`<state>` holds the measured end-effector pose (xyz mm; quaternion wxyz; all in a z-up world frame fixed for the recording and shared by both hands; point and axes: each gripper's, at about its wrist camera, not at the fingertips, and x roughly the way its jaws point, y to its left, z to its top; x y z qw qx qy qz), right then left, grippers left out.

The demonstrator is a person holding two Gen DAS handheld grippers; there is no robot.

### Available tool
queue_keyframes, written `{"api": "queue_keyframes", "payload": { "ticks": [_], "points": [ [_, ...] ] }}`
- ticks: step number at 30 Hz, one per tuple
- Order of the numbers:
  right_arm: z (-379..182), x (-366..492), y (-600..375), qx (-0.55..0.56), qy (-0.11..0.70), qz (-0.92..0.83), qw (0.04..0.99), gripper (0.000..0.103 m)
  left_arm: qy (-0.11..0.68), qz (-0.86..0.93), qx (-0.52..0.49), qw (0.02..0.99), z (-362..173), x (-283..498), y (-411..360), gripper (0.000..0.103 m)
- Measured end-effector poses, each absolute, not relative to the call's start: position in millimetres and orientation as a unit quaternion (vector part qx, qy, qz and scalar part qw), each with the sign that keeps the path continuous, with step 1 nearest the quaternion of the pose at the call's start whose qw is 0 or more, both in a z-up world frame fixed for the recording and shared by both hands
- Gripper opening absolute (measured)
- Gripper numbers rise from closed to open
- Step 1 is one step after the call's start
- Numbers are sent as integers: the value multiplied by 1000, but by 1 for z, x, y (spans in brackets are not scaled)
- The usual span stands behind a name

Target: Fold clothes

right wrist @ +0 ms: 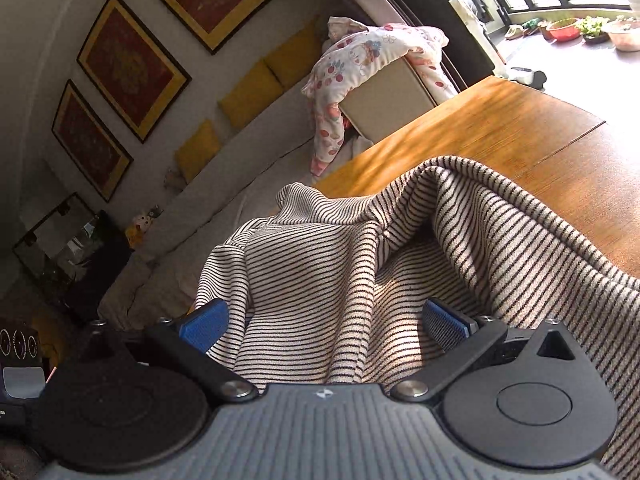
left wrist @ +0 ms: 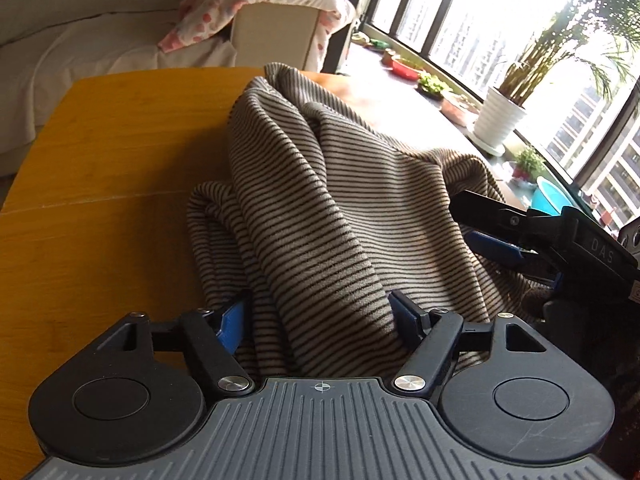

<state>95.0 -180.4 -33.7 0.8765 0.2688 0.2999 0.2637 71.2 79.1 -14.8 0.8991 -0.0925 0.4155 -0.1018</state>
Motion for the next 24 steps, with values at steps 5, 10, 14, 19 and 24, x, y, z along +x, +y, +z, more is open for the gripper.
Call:
{"api": "queue_keyframes", "payload": {
  "ticks": [5, 10, 14, 19, 24],
  "points": [
    [-34, 96, -180, 268, 300, 263, 877, 103, 396, -99, -76, 910, -5, 59, 84, 25],
    [-33, 99, -182, 269, 312, 267, 871, 103, 351, -28, -2, 936, 18, 100, 121, 21],
    [-31, 102, -180, 251, 325, 282, 867, 103, 311, 30, 57, 948, 37, 133, 151, 20],
    [-24, 105, -173, 206, 345, 294, 867, 103, 319, 32, 63, 945, 31, 160, 177, 17],
    [2, 96, -163, 126, 313, 268, 902, 100, 310, -9, -9, 951, 41, 127, 187, 32]
  ]
}}
